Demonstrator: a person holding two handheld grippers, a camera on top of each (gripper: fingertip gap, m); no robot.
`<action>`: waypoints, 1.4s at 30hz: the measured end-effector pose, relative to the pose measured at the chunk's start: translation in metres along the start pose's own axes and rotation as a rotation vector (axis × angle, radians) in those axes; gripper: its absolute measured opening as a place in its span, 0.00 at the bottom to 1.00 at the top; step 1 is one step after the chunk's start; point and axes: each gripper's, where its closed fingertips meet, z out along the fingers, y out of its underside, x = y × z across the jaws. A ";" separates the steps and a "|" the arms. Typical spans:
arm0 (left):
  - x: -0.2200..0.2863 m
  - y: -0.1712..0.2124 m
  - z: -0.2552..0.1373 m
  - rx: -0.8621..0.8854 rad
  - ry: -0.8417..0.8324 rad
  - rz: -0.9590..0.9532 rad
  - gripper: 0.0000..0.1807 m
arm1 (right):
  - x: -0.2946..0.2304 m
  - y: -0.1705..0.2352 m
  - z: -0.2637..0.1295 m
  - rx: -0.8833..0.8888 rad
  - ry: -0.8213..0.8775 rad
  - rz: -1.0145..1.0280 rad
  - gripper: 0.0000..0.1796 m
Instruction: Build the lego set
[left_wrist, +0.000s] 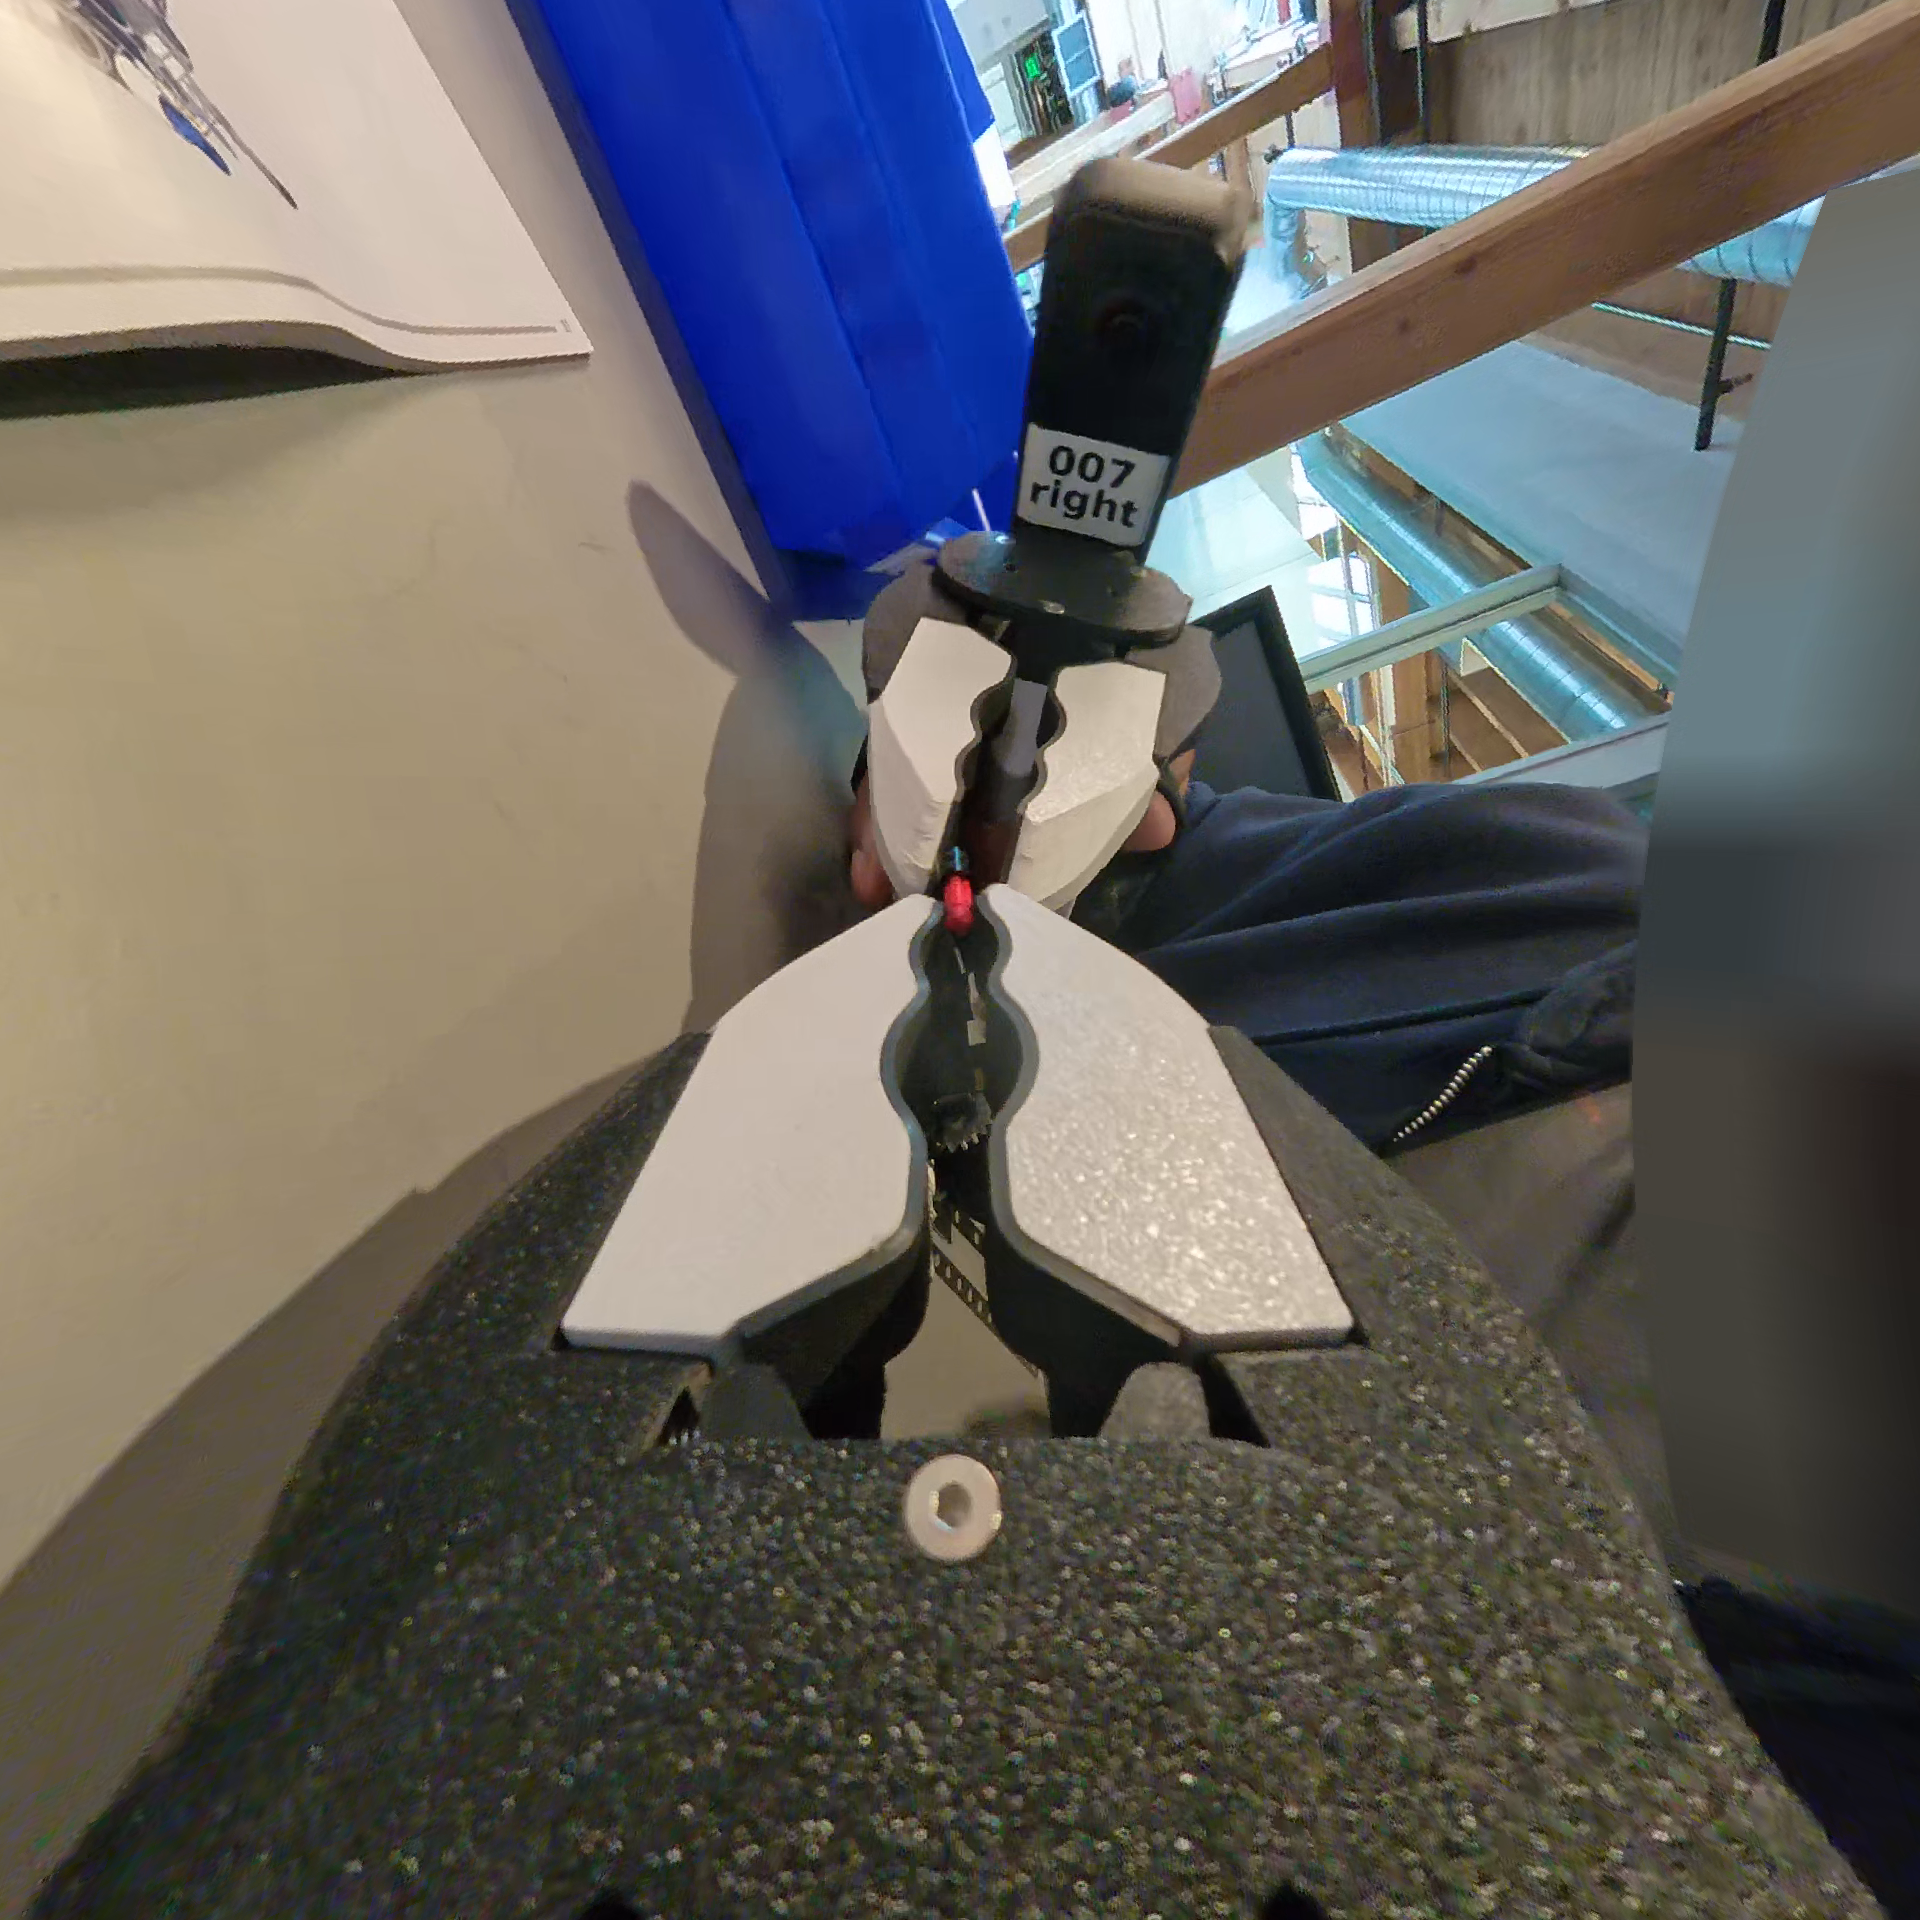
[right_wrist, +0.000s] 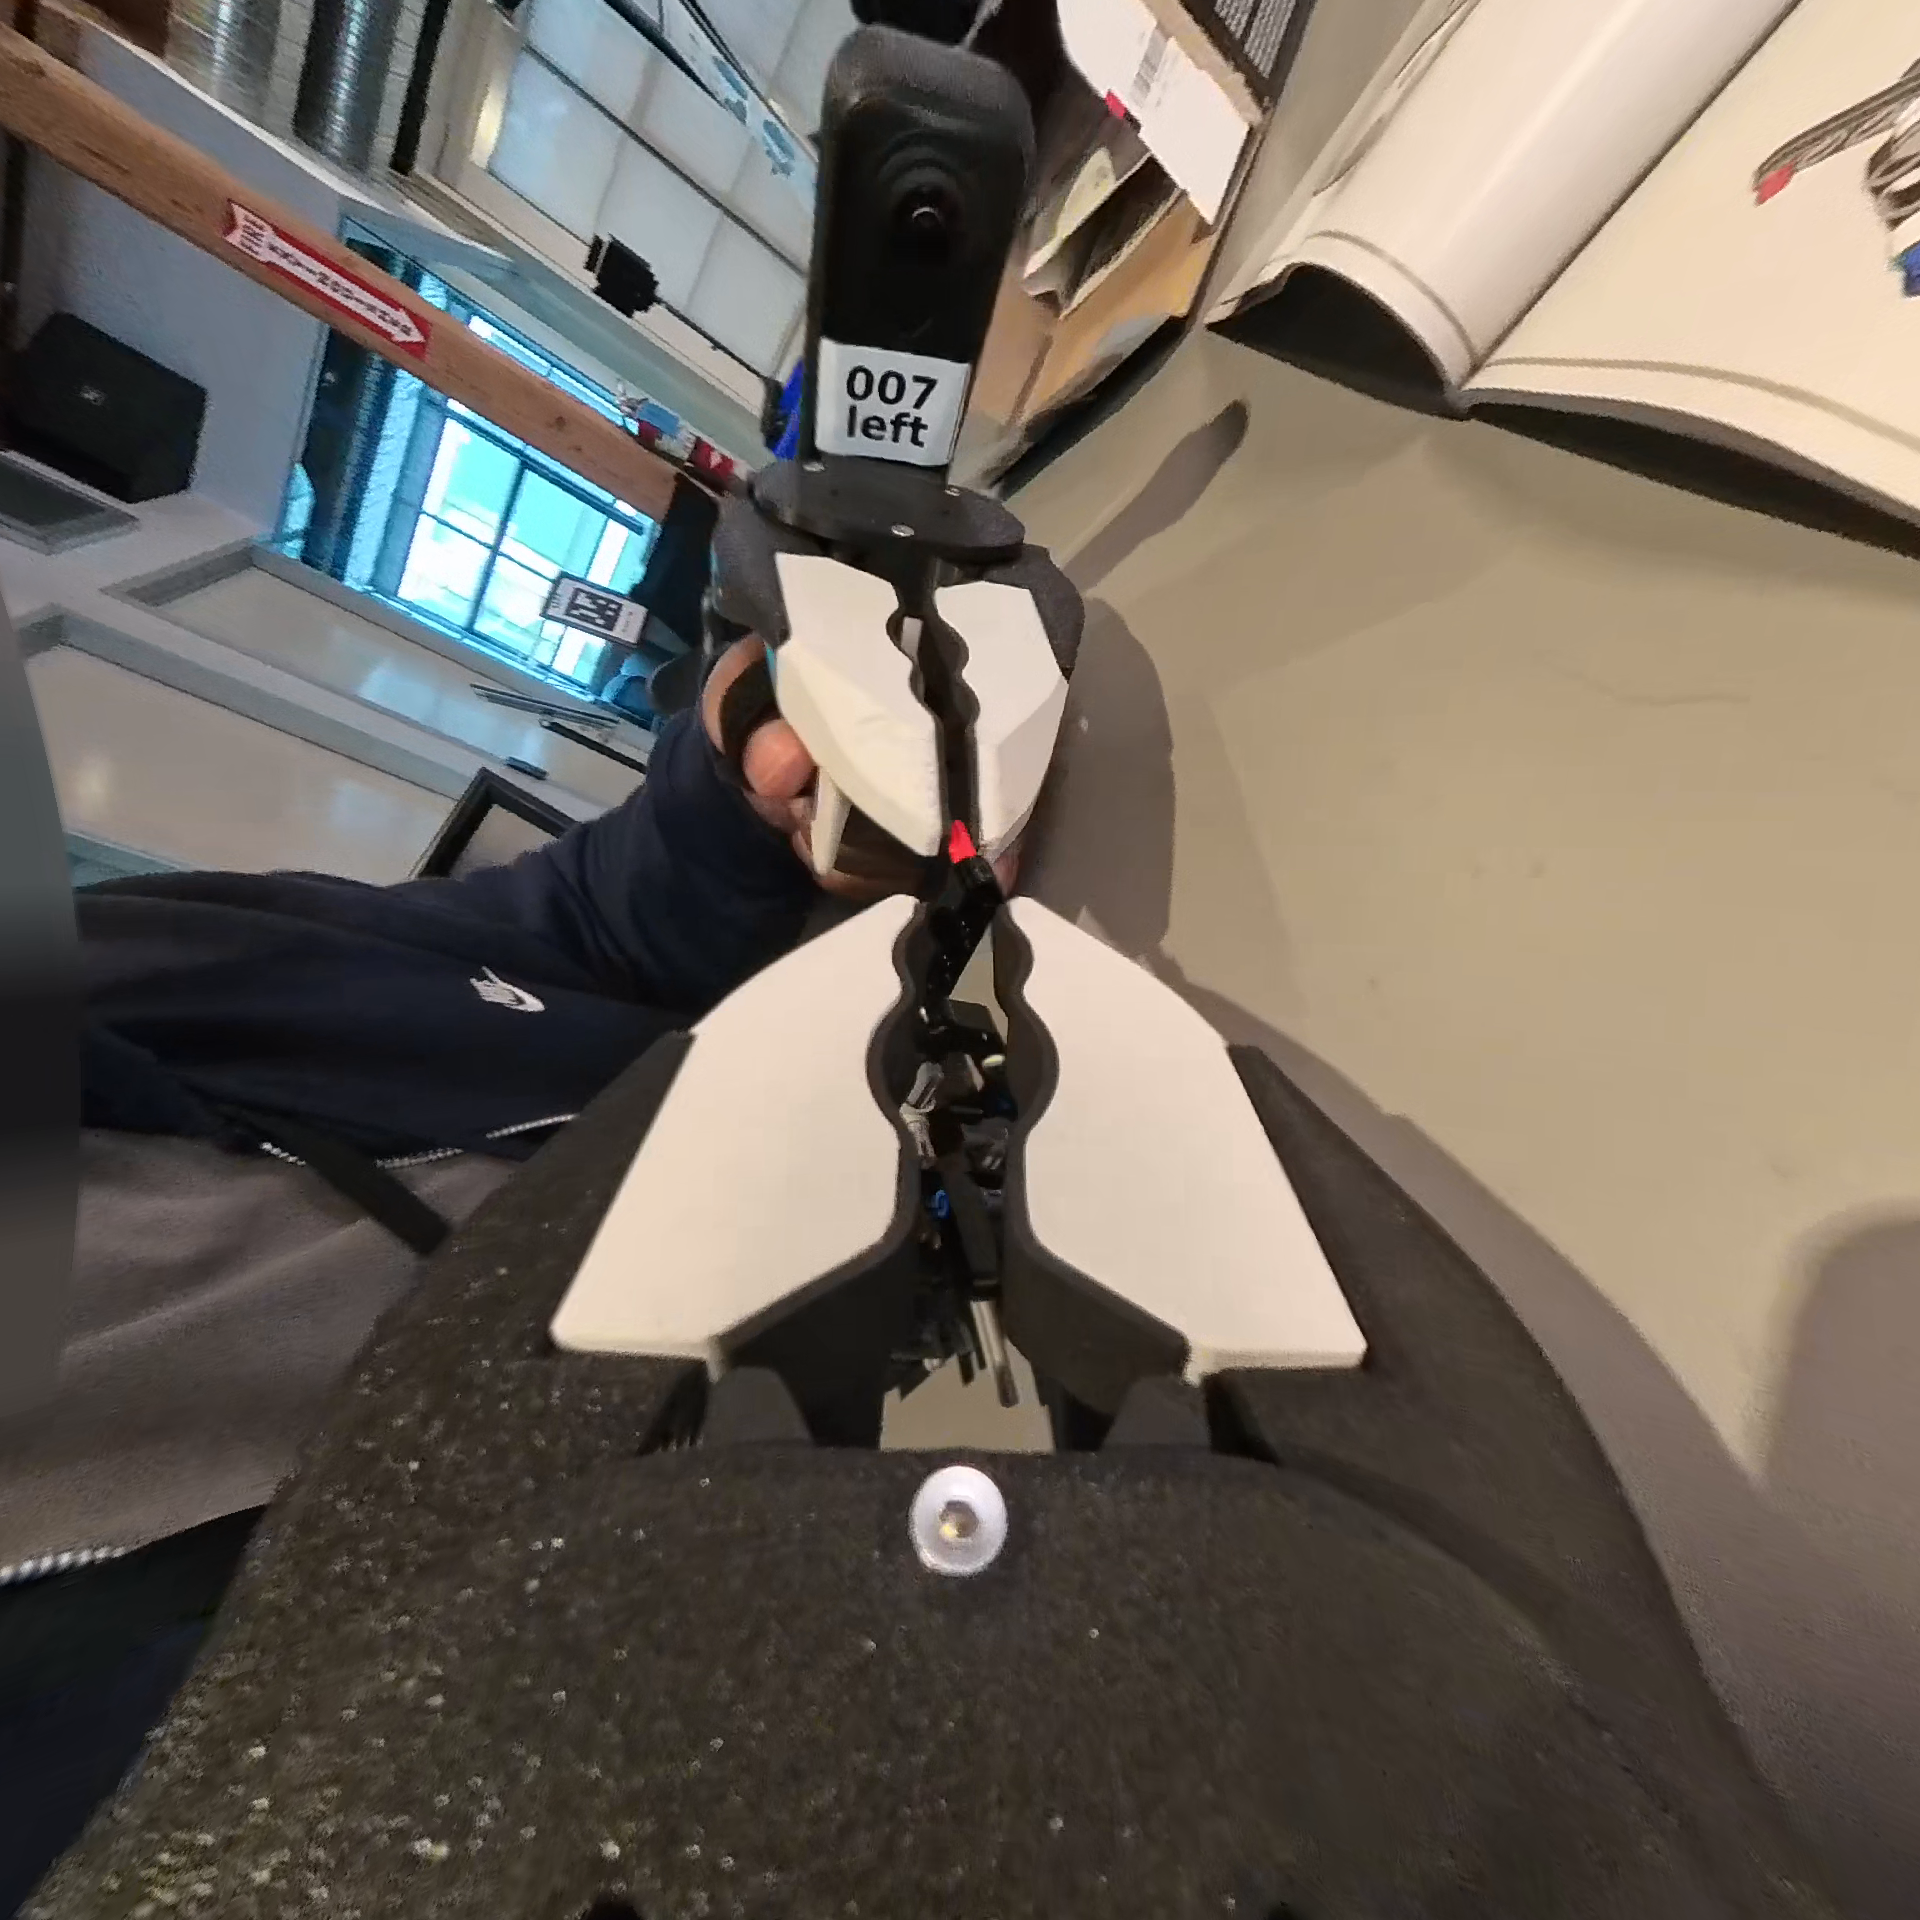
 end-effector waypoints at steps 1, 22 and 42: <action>0.001 0.000 -0.001 0.005 0.002 0.003 0.02 | -0.001 0.000 0.001 0.003 -0.017 0.012 0.06; 0.006 0.001 -0.002 0.066 0.003 0.029 0.02 | -0.007 0.001 0.003 -0.072 -0.130 0.012 0.05; 0.000 -0.006 -0.005 0.100 -0.010 -0.028 0.08 | -0.004 -0.002 0.004 -0.055 -0.117 0.015 0.05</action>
